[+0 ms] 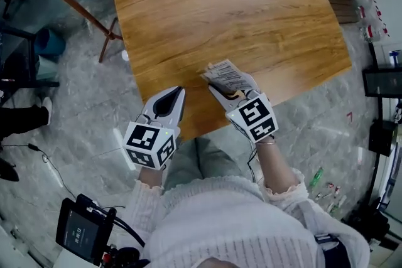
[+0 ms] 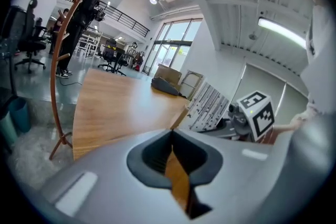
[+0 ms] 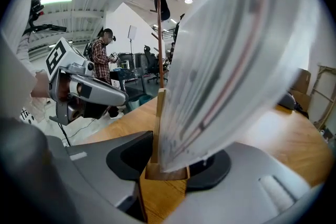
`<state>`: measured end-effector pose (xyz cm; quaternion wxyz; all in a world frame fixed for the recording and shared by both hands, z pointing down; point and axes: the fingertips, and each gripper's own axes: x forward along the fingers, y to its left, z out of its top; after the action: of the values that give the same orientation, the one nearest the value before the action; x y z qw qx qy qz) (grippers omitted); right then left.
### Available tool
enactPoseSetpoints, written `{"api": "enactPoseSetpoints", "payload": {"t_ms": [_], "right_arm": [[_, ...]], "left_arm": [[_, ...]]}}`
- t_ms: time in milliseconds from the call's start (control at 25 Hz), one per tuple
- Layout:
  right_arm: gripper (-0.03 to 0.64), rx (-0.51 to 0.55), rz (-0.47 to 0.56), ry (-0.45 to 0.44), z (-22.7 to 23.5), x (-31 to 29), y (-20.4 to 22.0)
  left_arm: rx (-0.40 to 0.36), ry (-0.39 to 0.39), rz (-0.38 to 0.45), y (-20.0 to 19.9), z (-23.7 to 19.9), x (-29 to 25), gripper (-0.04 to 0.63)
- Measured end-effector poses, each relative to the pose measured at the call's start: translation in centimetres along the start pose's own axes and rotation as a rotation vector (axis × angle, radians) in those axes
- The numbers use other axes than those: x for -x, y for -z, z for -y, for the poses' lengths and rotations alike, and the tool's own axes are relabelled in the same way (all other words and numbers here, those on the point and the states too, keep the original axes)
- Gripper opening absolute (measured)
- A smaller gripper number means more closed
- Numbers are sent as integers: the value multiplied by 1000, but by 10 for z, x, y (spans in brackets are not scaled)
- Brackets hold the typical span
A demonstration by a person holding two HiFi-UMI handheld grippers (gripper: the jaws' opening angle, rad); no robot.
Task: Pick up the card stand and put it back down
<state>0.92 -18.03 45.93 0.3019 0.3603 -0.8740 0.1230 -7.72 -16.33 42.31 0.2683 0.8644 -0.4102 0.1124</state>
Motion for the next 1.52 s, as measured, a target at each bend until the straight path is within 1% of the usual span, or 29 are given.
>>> {"api": "enactPoseSetpoints", "payload": {"t_ms": [80, 200, 280, 440, 560, 680, 1320, 1360, 1400, 1520], "right_arm": [[183, -16, -22, 1, 0, -10, 14], [183, -35, -52, 2, 3, -24, 34], [182, -42, -69, 4, 3, -29, 43], [183, -35, -94, 5, -1, -35, 48], [183, -10, -109, 16, -1, -38, 49], [183, -12, -113, 19, -2, -42, 50], [191, -57, -119, 8, -2, -51, 54], [200, -58, -119, 6, -3, -52, 54], [229, -59, -118, 5, -4, -52, 55], [249, -81, -100, 12, -5, -46, 56]], "left_arm": [[13, -2, -12, 9, -8, -4, 8], [62, 8, 3, 20, -15, -13, 8], [81, 9, 3, 27, -14, -15, 8], [98, -3, -15, 35, -12, -14, 8], [110, 5, -21, 36, -9, -15, 8], [126, 17, -19, 34, -8, -14, 8], [128, 28, -20, 36, -6, -13, 8], [126, 31, -20, 35, -5, -14, 8], [125, 33, -20, 35, -4, -14, 8], [115, 40, -21, 32, 0, -14, 8]]}}
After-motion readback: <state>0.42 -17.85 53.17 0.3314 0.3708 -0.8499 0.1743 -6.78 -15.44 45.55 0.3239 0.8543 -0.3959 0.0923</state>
